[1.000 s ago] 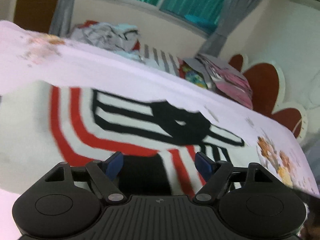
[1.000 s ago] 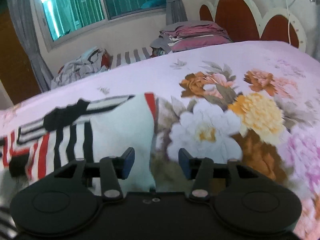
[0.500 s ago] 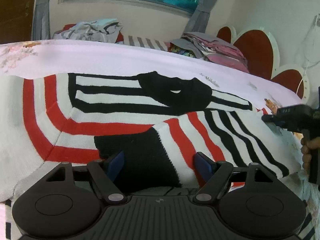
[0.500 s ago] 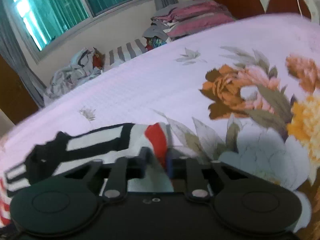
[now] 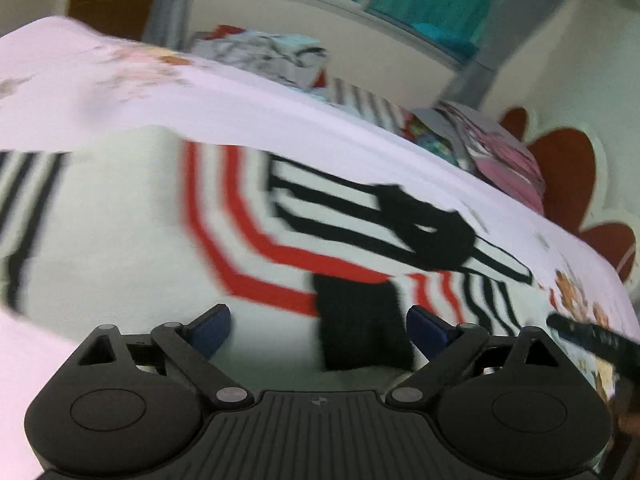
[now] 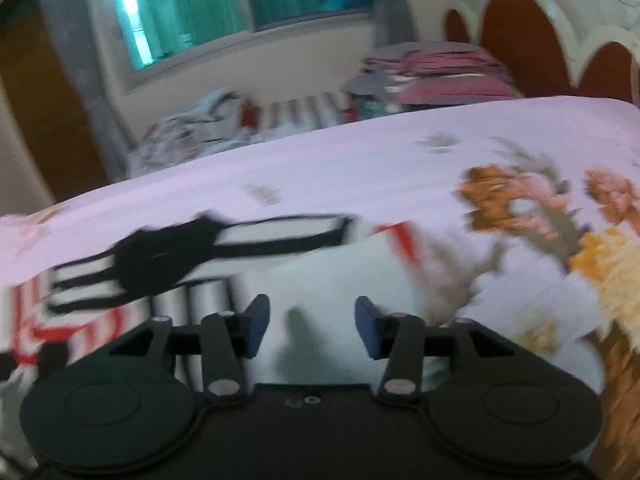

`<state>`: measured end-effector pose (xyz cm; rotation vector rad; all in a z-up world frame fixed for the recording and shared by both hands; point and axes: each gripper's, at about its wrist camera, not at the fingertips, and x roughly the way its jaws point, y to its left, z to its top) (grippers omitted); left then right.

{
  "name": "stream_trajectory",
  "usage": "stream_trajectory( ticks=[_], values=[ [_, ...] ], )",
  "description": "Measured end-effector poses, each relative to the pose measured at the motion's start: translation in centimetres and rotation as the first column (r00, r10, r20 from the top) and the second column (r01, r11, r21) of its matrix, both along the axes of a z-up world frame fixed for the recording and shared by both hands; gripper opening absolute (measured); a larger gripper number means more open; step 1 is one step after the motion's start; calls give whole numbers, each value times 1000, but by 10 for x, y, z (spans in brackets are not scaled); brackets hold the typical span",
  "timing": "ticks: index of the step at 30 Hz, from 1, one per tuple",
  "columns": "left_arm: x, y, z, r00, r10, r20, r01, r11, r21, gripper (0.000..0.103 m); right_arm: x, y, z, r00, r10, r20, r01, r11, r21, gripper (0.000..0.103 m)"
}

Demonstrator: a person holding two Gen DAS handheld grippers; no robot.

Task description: Fold small clothes

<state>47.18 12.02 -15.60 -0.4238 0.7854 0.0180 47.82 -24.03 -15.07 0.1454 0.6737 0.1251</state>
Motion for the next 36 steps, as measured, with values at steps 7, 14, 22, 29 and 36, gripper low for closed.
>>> stream_trajectory(
  ticks=[7,14,22,29,36],
  values=[
    [-54,98,-8,971,238,-39,-240,970,-51,94,-25,81,2,989,146,-15,-146,989,21,48],
    [-94,187,-27,903,426,-54,-429,896,-115,94,-34,137,4,979,204,-17,-203,979,31,48],
    [-90,254,-47,853,521,-2,-507,830,-233,86,-33,178,1,975,222,-25,-222,975,-4,48],
    [-68,280,-57,832,555,31,-532,811,-244,46,-22,189,-9,982,184,-42,-185,982,-36,47],
    [-61,257,-26,866,485,123,-448,861,-240,20,-9,190,-31,977,175,-119,-182,982,-54,47]
  ],
)
